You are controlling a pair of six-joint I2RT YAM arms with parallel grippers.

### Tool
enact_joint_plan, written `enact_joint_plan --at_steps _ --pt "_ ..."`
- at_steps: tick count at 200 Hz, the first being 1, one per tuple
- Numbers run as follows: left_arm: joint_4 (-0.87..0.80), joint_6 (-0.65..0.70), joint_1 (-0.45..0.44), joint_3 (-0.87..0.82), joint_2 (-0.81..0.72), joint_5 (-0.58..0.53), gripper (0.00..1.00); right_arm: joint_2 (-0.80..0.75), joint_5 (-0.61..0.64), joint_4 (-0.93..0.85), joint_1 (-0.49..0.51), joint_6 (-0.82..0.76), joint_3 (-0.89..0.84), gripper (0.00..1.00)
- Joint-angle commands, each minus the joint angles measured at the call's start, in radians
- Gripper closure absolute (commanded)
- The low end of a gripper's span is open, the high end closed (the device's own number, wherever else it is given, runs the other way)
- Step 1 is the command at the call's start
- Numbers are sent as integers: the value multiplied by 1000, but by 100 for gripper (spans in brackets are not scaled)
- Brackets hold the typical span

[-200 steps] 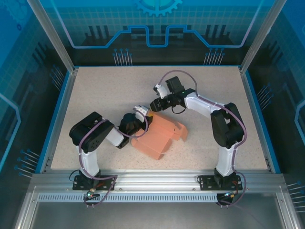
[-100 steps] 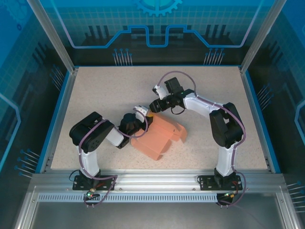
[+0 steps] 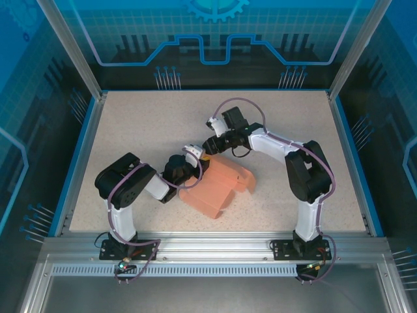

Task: Fold the paper box

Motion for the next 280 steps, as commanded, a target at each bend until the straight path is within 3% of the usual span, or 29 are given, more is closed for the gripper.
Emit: enact_joint_plan --at_steps 1,39,101,149,213,248,280 --pt "10 13 -8 -10 7 16 78 30 57 -41 21 -16 -48 52" --pt "5 14 -9 -10 3 10 78 -2 82 12 29 -19 -97 52" --pt "-11 19 -9 -20 -33 -37 95 -81 26 9 -13 -7 -47 49" --pt "-14 -7 -9 -34 -65 -104 99 -225 6 8 -50 22 -66 47" --pt "-53 -69 -12 -41 -105 -211 100 -492 155 -81 -50 7 -248 46" --pt "-199 -127 -12 -16 -172 -285 100 -625 365 -184 41 -17 -331 45" --pt "-325 -161 -13 13 -228 -318 100 -644 485 -208 112 -5 -371 45"
